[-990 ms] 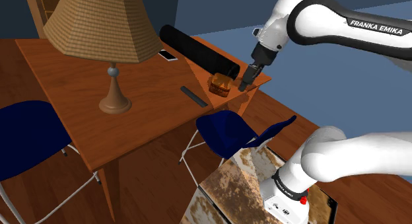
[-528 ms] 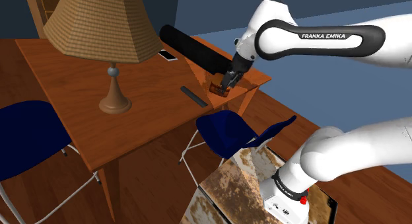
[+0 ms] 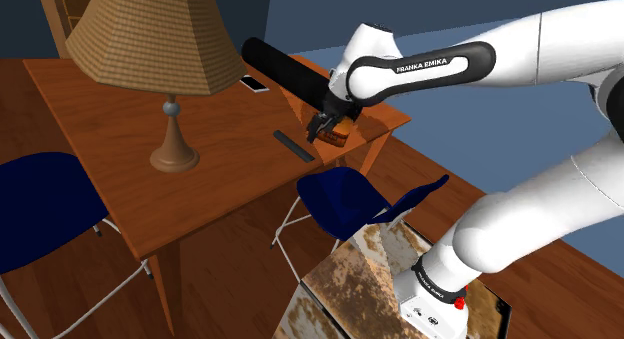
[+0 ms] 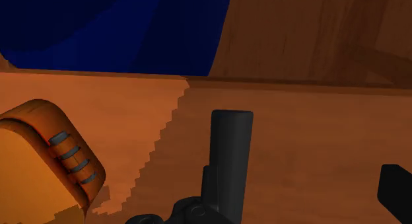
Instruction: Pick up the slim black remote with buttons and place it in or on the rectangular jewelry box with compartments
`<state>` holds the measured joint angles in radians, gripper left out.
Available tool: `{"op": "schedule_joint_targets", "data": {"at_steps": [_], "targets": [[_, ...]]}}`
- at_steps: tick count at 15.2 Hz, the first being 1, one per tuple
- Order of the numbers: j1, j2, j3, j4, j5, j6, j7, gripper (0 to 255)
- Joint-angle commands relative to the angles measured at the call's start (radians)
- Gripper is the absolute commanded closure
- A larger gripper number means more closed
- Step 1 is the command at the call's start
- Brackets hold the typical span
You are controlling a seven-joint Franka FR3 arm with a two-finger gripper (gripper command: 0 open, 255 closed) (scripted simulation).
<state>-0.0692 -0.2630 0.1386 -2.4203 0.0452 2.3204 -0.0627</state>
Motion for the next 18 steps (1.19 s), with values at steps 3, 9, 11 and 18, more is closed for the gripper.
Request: {"op": "schedule_joint_targets", "data": {"at_steps": [3,9,11,18], "targets": [[-0.021,0.155,0.006,0.066,-0.044,0.115,0.041,0],[-0.034,0.385,-0.004,0.212,-0.129,0.234,0.117,0],[-0.033,0.400,-0.006,0.215,-0.134,0.246,0.121,0],[-0.028,0.480,-0.015,0.223,-0.159,0.316,0.139,0]]}}
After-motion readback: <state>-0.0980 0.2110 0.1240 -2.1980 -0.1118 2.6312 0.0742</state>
